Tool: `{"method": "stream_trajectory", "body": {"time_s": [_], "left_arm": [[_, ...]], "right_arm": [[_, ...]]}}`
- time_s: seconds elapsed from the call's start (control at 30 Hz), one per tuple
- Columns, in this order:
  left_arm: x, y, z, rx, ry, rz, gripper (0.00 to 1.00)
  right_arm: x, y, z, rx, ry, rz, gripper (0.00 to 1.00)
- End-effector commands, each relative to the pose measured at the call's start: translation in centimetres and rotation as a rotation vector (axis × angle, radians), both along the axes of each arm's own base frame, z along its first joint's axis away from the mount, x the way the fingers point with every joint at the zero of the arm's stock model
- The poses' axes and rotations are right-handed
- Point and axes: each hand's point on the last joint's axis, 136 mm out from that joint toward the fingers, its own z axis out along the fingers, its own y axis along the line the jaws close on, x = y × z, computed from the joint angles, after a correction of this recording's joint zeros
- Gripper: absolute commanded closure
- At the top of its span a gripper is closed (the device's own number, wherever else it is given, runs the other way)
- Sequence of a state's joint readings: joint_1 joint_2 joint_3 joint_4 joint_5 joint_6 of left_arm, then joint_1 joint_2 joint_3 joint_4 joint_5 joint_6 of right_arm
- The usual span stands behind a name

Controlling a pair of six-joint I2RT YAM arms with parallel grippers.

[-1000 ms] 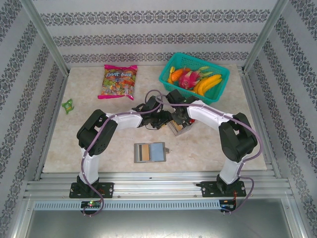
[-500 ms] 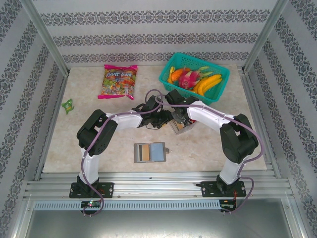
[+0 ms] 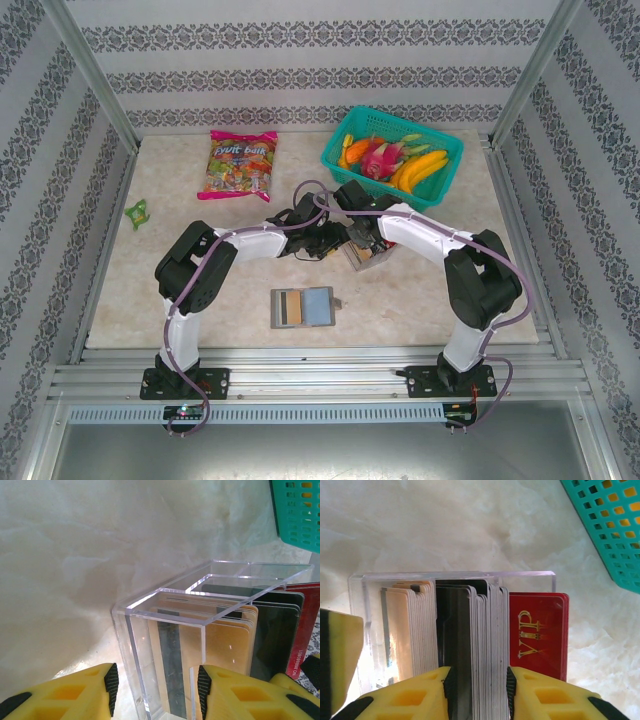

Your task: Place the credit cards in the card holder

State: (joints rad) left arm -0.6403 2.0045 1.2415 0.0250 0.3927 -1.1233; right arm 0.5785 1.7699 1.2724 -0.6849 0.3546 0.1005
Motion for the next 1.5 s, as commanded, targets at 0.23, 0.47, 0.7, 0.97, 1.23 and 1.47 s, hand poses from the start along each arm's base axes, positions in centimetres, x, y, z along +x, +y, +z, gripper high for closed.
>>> {"method": "stream_trajectory", "body": {"time_s": [0.23,0.47,0.7,0.97,1.23,1.47], "left_arm": [[0.3,-0.4,-0.7,-0.015,0.006,-0.010,0.50],[0.0,-0.2,-1.5,-0.002,0.020,-0.006,0.51],[0.0,-0.1,-1.8,0.001,0.025,-0.008,0.51],[-0.1,-0.1,-1.7,-0.003,0.026,-0.009,0.52],[0.0,-0.2,-1.5,-0.006,0.022,-0.009,0.52],[0.1,-0.3,-1.3,-0.010,0.017,-0.009,0.52]], "right_arm": [[0.3,-0.7,-1.2,-0.080,0.013,0.001,0.65],[0.6,-1.0,0.0,-0.145,-0.048,0.006,0.68],[0.7,-1.5,1.8,-0.149,-0.116,-0.007,0.67],[0.4,-1.3,1.3,-0.122,-0.087,-0.002,0.86],[0.3,-1.1,1.6,-0.070,-0.083,-0.013,0.95],[0.2,-1.3,2.1,-0.024,-0.078,-0.026,1.00]]}}
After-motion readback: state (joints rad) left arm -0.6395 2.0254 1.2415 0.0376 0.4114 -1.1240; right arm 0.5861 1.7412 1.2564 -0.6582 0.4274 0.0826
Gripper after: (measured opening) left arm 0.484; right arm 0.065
